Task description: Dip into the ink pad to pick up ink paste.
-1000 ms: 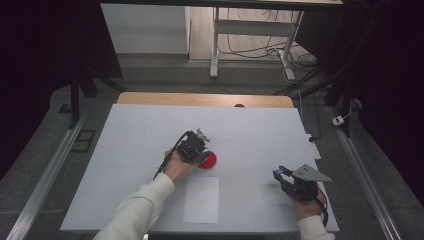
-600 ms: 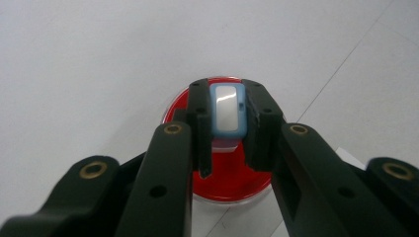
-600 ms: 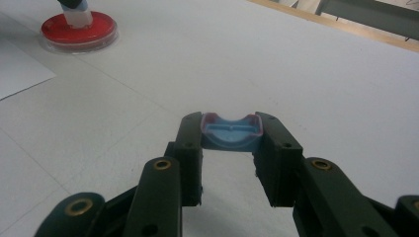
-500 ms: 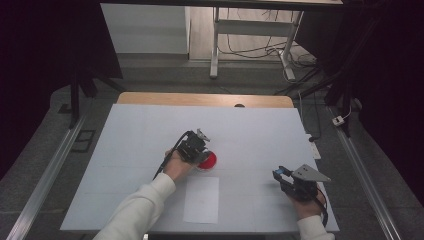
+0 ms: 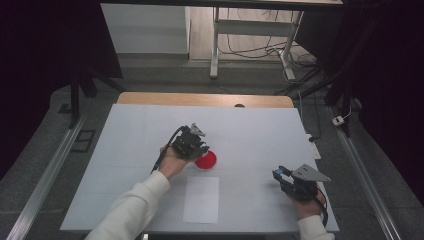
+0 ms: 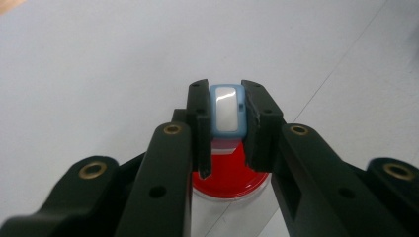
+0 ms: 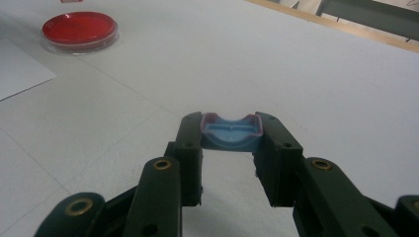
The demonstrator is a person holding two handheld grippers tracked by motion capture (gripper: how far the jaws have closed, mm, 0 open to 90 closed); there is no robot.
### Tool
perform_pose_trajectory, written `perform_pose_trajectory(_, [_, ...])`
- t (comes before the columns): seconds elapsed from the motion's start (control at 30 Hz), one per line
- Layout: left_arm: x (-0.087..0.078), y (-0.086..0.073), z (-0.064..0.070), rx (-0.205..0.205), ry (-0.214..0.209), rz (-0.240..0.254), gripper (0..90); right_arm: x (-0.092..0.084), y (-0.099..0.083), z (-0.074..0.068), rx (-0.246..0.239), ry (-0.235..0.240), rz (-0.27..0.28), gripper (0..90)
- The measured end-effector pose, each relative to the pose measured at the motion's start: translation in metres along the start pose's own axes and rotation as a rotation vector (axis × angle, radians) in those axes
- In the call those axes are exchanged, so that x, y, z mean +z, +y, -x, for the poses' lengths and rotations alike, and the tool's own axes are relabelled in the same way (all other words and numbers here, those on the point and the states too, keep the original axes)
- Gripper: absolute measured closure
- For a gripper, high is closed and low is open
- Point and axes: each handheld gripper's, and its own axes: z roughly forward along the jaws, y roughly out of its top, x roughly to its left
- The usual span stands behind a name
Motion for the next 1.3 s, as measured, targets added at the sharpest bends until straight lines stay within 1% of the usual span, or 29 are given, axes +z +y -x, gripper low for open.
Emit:
perform_pose_trajectory(0.1, [-0.002,0.001,0.002,0.011,0.0,0.005,75.0,0.0,0.0,0.0,-0.002,-0.001,0.0,64.5])
perform_pose_trajectory(0.2, [-0.001,0.001,0.002,0.02,0.01,0.004,75.0,0.0,0.0,0.0,-0.003,-0.001,-0.002,64.5])
perform_pose_trajectory(0.27, [0.0,0.0,0.001,0.014,0.01,0.001,75.0,0.0,0.0,0.0,-0.004,-0.002,-0.003,64.5])
perform_pose_trajectory(0.47, [0.007,-0.001,-0.002,0.016,0.022,-0.018,75.0,0.001,0.0,0.0,-0.006,-0.002,-0.004,64.5])
perform_pose_trajectory(0.57, [0.009,-0.001,-0.001,0.023,0.028,-0.025,75.0,0.001,0.0,0.0,-0.004,0.001,0.002,64.5])
perform_pose_trajectory(0.67, [0.012,-0.002,-0.001,0.034,0.036,-0.042,74.9,0.001,0.0,0.0,-0.007,-0.001,-0.004,64.5])
perform_pose_trajectory(0.9, [0.02,-0.003,0.0,0.042,0.046,-0.063,74.9,0.001,0.0,0.0,-0.009,-0.005,-0.006,64.5])
perform_pose_trajectory(1.07, [0.026,-0.005,0.001,0.059,0.055,-0.087,74.9,0.001,0.0,0.0,-0.011,-0.001,-0.006,64.5])
perform_pose_trajectory(1.3, [0.026,-0.005,-0.001,0.052,0.054,-0.089,75.0,0.002,0.0,-0.001,-0.015,-0.001,-0.009,64.5])
